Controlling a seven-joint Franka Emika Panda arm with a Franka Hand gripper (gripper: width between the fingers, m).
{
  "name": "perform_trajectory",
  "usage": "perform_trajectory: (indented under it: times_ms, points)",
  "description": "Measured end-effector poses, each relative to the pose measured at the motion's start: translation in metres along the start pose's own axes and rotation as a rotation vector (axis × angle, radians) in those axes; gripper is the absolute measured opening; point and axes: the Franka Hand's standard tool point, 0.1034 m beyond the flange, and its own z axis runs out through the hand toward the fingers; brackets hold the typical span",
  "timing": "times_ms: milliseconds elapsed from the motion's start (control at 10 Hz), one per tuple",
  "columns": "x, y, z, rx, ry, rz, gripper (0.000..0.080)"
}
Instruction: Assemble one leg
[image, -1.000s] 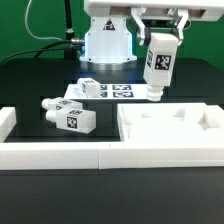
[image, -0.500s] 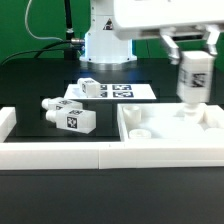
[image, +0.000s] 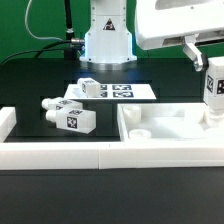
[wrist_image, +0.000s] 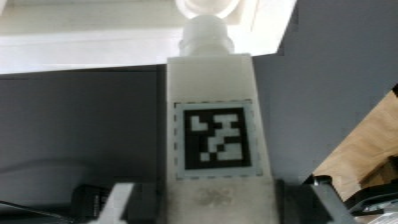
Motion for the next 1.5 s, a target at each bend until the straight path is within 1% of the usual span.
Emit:
perform_trajectory:
  times_ms: [100, 200, 300, 500, 600, 900, 1000, 1100, 1200, 1500]
  points:
    - [-0.01, 0.0, -0.001, -0.015, 0.013, -0.024, 0.0284]
    - [-0.023, -0.001, 0.003, -0.011, -0.017, -0.03, 0.0284]
    - [-0.026, -0.003, 0.004, -0.004, -0.036, -0.028, 0.0284]
    - [-0.027, -0.005, 0.005, 0.0, -0.042, -0.028, 0.0284]
    - [-0.028, -0.008, 0.005, 0.005, -0.044, -0.028, 0.0284]
    - [-0.023, -0.009, 0.01, 0.01, -0.045, -0.023, 0.0284]
    - [-0.019, -0.006, 0.014, 0.008, -0.04, -0.023, 0.0284]
    - [-0.019, -0.004, 0.018, 0.006, -0.038, -0.021, 0.0284]
    - [-0.024, -0.004, 0.021, 0.006, -0.048, -0.02, 0.0284]
    - [-0.026, -0.006, 0.023, 0.001, -0.03, -0.024, 0.0284]
